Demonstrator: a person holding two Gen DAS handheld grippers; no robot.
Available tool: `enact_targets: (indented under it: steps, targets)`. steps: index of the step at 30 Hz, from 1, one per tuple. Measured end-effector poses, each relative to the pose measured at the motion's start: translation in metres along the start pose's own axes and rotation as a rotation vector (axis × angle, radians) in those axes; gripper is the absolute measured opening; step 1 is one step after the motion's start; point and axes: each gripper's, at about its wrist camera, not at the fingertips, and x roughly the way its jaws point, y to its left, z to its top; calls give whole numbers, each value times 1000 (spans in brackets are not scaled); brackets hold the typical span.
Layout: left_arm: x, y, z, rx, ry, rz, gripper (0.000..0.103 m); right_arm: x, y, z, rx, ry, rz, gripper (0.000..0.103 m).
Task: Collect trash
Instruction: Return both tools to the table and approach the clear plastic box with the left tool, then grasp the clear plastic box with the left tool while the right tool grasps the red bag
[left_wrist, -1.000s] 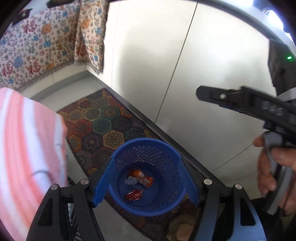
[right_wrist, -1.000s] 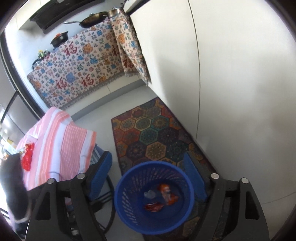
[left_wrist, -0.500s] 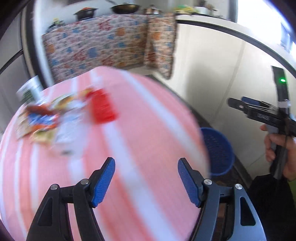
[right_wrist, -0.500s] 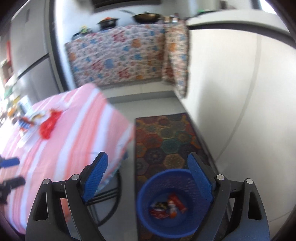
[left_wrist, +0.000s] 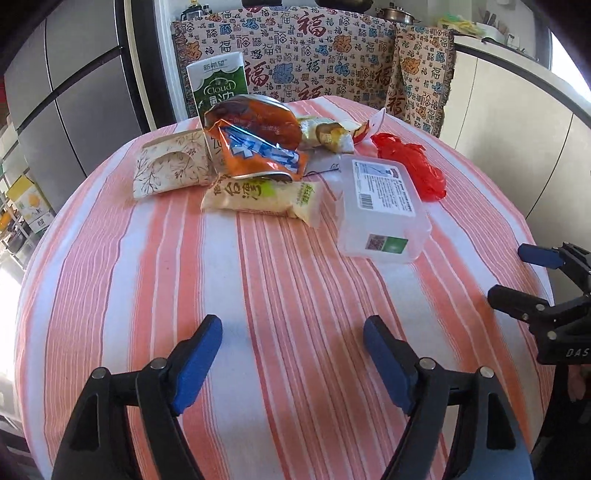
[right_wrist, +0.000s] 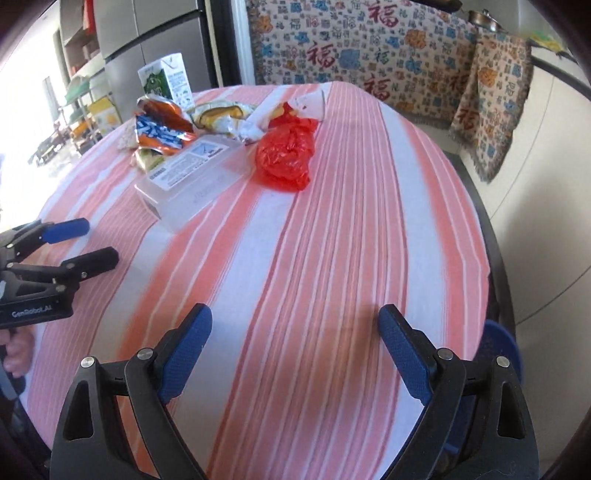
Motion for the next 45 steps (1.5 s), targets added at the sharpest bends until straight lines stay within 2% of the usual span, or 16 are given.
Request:
enact_targets:
  steps: [3, 10, 13, 17, 19, 26, 29, 32, 39, 42, 45]
  targets:
    - [2, -1, 3, -10, 3, -10, 88, 10, -1, 5, 17, 6, -21, 102]
    - [4, -4, 7, -15, -3, -26, 88, 14, 2, 10, 42, -19, -35, 103]
    - [-4, -3, 17, -33, -62, -150, 88, 12, 2, 9, 46, -30, -38, 103]
    - [-5, -20, 40, 0, -59, -254, 88, 5, 3, 1, 51, -39, -40, 103]
    - [3, -33, 52, 29, -43, -274, 88, 5, 3, 1, 50, -41, -42, 103]
    - [37, -58, 79, 65, 21, -213, 87, 6, 3, 0, 49, -55, -39, 103]
    - [38, -58, 81, 57, 19, -196, 63, 6, 3, -1, 49, -57, -39, 103]
    - [29, -53, 76, 27, 4, -201, 62, 6, 3, -1, 48, -56, -38, 103]
    - [-36, -23, 28, -34, -65, -170, 62, 6, 3, -1, 46, -56, -38, 103]
    - [-50, 3, 9, -82, -80, -95, 62, 6, 3, -1, 45, -54, -39, 103]
    - [-48, 35, -2, -142, -84, -18, 63, 6, 2, 2, 48, -34, -39, 103]
